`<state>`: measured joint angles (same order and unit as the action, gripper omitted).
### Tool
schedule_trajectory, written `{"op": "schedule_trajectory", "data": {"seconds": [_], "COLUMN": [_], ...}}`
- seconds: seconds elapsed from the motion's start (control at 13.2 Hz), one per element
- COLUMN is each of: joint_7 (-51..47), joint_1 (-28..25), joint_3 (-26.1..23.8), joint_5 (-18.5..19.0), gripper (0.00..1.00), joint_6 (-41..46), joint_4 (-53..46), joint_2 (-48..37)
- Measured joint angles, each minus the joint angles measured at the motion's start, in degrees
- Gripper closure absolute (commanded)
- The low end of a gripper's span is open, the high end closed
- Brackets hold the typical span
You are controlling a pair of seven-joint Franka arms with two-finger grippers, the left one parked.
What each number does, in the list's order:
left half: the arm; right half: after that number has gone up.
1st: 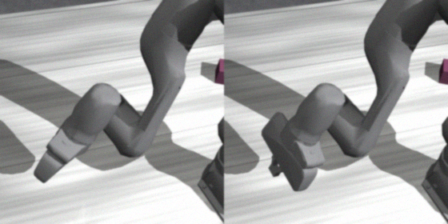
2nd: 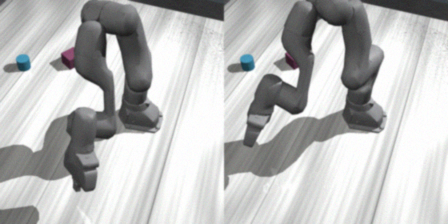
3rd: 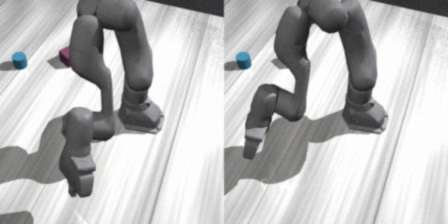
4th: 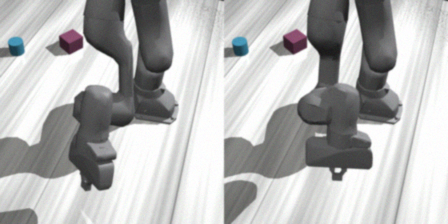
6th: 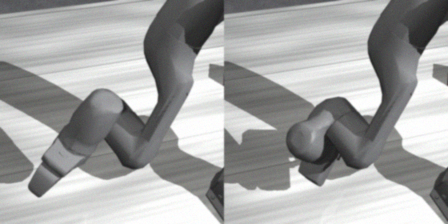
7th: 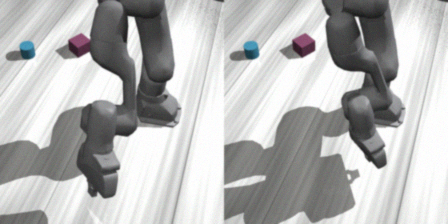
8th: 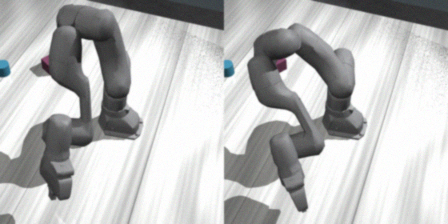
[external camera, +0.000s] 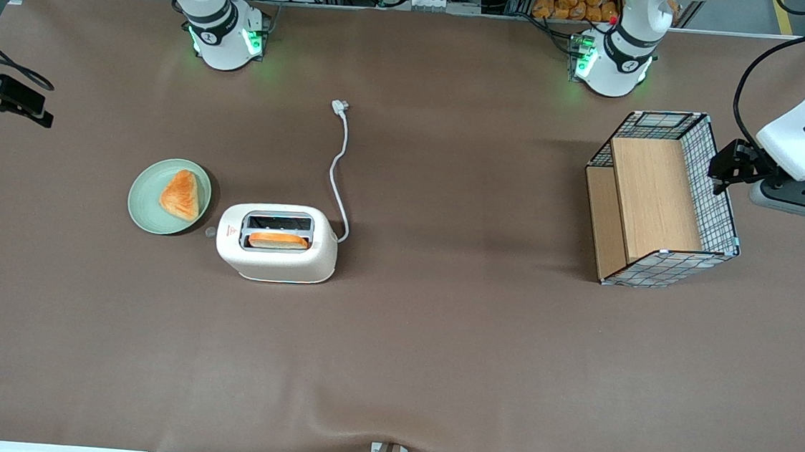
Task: Press toaster button with right arm
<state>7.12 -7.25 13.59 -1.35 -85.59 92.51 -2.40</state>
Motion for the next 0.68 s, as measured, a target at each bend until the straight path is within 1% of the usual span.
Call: {"op": "schedule_trajectory", "data": {"seconds": [0.3,0.68], "joint_7": [0.0,0.0], "joint_1": [0.0,0.0], "joint_3": [-0.1,-0.2], "joint_5": [0.5,0.6], "gripper": [0.00,0.00], "joint_6": [3.9,4.8], "joint_4": [-1.2,-4.1], "joint_2": [-1.2,-1.5]}}
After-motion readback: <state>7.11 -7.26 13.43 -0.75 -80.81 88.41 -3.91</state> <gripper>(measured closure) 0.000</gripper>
